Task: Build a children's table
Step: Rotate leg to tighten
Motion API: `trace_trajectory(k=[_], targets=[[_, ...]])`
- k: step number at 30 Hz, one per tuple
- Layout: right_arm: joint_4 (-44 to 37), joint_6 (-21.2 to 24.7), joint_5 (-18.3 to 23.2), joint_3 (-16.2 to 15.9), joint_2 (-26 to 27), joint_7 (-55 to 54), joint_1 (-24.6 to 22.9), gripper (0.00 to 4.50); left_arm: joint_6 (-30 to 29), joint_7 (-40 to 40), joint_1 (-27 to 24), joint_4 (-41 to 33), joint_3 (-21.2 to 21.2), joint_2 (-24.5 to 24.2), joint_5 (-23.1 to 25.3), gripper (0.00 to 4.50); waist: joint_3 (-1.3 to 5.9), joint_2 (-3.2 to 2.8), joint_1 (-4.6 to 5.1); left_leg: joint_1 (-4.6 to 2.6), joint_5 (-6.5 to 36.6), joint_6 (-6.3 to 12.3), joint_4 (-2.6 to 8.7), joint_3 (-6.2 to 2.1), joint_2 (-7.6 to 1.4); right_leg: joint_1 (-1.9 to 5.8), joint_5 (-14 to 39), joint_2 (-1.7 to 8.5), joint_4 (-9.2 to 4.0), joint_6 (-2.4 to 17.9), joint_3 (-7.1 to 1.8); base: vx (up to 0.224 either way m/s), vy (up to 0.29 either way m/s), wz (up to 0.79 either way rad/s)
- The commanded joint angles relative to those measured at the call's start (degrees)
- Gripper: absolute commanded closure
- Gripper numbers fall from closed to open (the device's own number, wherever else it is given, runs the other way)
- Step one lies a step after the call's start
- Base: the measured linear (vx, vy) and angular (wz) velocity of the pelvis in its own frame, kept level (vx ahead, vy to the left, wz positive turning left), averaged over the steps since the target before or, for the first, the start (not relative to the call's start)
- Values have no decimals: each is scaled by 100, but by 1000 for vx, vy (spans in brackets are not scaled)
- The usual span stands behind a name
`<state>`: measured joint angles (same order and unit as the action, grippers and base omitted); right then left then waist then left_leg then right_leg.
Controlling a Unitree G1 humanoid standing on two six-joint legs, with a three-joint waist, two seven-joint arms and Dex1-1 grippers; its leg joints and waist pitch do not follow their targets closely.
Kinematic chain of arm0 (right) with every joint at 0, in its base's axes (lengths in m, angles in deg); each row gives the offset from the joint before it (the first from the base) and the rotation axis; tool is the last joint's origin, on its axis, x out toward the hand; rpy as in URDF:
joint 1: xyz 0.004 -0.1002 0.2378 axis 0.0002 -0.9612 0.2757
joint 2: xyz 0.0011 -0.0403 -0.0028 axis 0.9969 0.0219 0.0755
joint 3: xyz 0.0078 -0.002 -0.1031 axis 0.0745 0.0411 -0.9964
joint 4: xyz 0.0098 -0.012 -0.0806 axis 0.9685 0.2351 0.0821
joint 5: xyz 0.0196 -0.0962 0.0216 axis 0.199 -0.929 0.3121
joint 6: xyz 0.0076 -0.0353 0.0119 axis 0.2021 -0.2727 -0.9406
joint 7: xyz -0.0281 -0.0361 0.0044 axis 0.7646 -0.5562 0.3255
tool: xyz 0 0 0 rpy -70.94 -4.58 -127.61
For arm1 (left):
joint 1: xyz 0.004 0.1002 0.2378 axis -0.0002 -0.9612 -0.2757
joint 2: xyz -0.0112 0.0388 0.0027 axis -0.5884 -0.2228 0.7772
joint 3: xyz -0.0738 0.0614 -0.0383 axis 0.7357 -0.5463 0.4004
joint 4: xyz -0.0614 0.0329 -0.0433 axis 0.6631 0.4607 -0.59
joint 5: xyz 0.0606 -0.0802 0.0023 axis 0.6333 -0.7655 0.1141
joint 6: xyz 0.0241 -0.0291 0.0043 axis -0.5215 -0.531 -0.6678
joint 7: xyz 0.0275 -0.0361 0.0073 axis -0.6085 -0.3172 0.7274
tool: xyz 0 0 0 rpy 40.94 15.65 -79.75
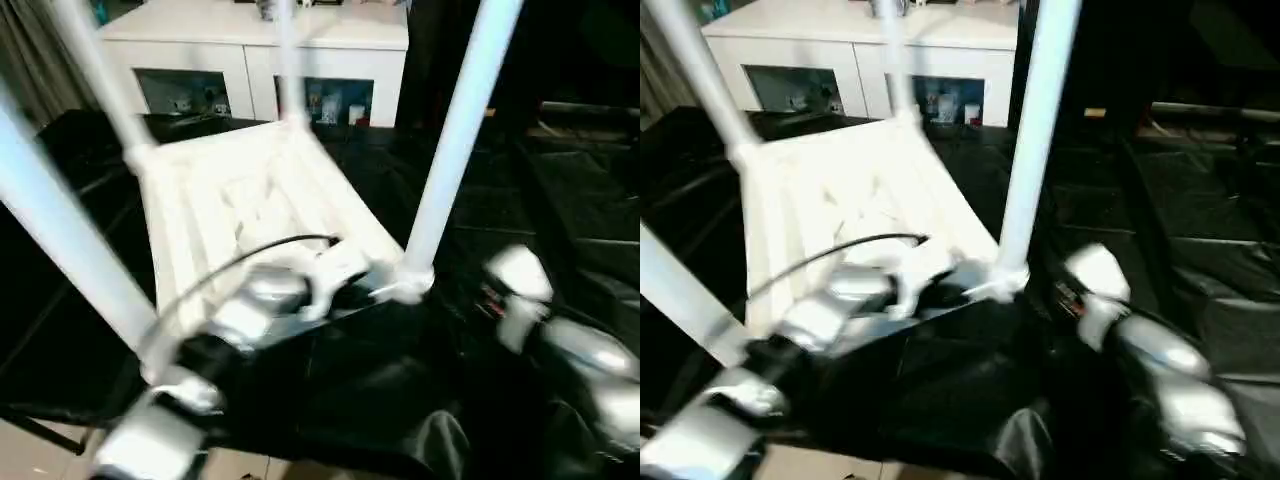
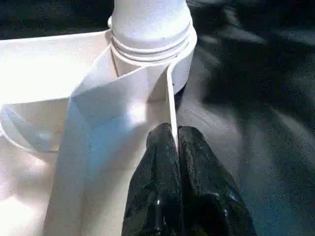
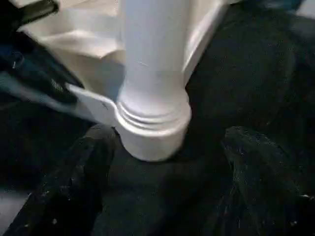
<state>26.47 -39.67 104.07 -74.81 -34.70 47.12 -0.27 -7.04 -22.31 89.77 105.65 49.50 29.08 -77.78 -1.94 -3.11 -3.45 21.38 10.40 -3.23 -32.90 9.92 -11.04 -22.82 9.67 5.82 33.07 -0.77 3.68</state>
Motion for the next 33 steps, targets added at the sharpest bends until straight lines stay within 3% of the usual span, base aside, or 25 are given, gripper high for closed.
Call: trace_trajectory(k=[1,4,9,18,23,27,31,33], targets=[[-124,79,132,150,-62,161,11,73,247,-467,-126,-31,-255,19,-47,450,266,165,10,-2,1250,655,354,-1,-158,255,1603,215,-449,1139,-177,0,0,0],[-124,131,182,195,-251,251,-125,73,423,-943,-217,-220,-240,-99,-233,450,280,111,-11,-25,1191,626,355,4,-176,252,1418,211,-400,1280,-176,0,0,0],[58,42,41,189,-295,178,-119,73,334,-1627,-393,-736,-356,-322,-489,450,302,106,-16,-37,1174,631,348,34,-186,260,1119,212,-356,1406,-167,0,0,0],[49,56,52,187,-289,199,-121,73,342,-1675,-409,-763,-347,-336,-503,450,282,114,-9,-39,1402,504,363,54,-178,253,1704,239,-406,1164,-174,0,0,0],[14,-18,-48,83,-188,171,-139,73,553,-2209,-373,-550,-230,-475,-643,450,325,106,-8,-28,1074,617,321,69,-169,263,1205,221,-350,1284,-166,0,0,0],[104,-102,-59,51,-175,145,-110,73,533,-2401,-337,-571,-193,-525,-692,450,323,85,-21,-38,1081,639,320,76,-184,265,1149,221,-336,1352,-163,0,0,0],[152,-136,-90,56,-120,77,-44,73,803,-2049,-261,-478,-113,-467,-578,450,325,91,-14,-36,1142,601,314,78,-179,268,1198,224,-339,1354,-166,0,0,0],[93,-111,-89,73,-92,50,-45,75,676,-1953,-267,-530,-15,-406,-663,406,320,93,-8,-45,1216,578,318,78,-179,269,1316,227,-350,1317,-166,0,0,0]])
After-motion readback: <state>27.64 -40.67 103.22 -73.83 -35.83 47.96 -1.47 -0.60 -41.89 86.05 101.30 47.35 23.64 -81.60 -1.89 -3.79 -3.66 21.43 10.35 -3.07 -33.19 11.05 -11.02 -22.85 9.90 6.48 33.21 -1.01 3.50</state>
